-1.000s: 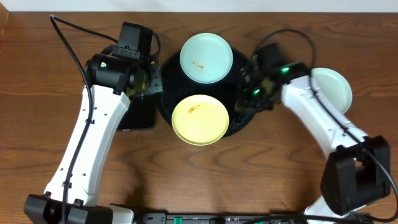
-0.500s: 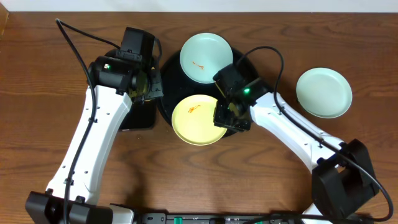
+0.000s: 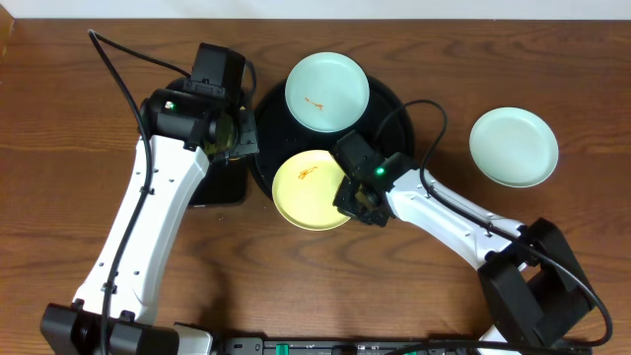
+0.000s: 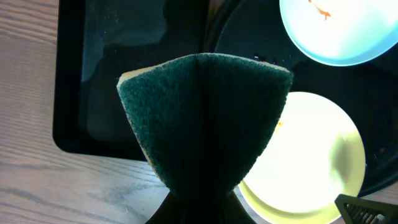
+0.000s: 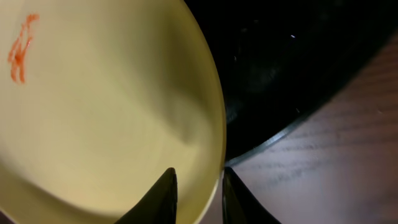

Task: Clean dirty plates on tray and stack at the side
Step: 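Pinch the yellow plate rim with right gripper and tilt it up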

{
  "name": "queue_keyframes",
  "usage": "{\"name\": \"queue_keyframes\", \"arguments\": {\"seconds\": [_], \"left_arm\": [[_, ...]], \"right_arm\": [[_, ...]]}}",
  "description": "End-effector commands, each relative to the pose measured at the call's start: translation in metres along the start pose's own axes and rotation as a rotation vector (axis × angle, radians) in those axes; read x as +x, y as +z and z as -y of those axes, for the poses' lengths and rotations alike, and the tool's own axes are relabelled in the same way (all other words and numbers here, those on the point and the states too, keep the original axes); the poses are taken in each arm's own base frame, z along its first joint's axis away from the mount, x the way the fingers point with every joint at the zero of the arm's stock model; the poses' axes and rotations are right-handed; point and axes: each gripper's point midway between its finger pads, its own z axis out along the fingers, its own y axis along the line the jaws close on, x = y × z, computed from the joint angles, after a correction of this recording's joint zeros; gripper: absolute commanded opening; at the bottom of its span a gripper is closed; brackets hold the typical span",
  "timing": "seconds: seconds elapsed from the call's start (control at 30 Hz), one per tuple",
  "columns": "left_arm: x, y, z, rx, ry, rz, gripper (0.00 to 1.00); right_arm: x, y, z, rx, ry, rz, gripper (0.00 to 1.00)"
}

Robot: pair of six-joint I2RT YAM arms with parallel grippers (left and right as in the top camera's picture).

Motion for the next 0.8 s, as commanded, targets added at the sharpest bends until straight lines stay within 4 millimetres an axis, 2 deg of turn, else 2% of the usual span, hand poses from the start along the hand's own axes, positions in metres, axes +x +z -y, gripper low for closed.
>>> {"name": "queue_keyframes", "arguments": {"seconds": [0.0,0.23,0.27,0.37,0.53,0.67,0.77], "left_arm": [[0.000,-0.007,-0.003,-0.006,-0.008,0.020,0.08],[0.000,-0.006,-0.003,-0.006,-0.008,0.019,0.08],[0.000,-0.007,-0.003,-0.006,-0.008,0.020,0.08],[0.000,-0.007,-0.003,-0.006,-0.008,0.020,0.08],[0.000,-0.007,-0.003,-0.006,-0.008,0.020,0.08],[0.000,-0.007,-0.003,-0.006,-0.008,0.020,0.08],[-0.001,-0.007,-0.003,-0.005,-0.008,0.021,0.08]], "right_arm": [[0.006,0.008,0.001,-0.008,0.019,-0.006,0.21],[0.017,0.014,0.001,-0.004,0.015,-0.006,0.20],[0.018,0.015,0.001,-0.006,0.012,-0.006,0.18],[0.018,0.017,0.001,-0.006,0.007,0.002,0.01],[0.013,0.015,-0.002,-0.016,-0.027,0.023,0.01],[0.002,-0.001,-0.015,-0.055,-0.134,0.064,0.01],[-0.017,-0.028,-0.020,-0.059,-0.216,0.142,0.01]]}}
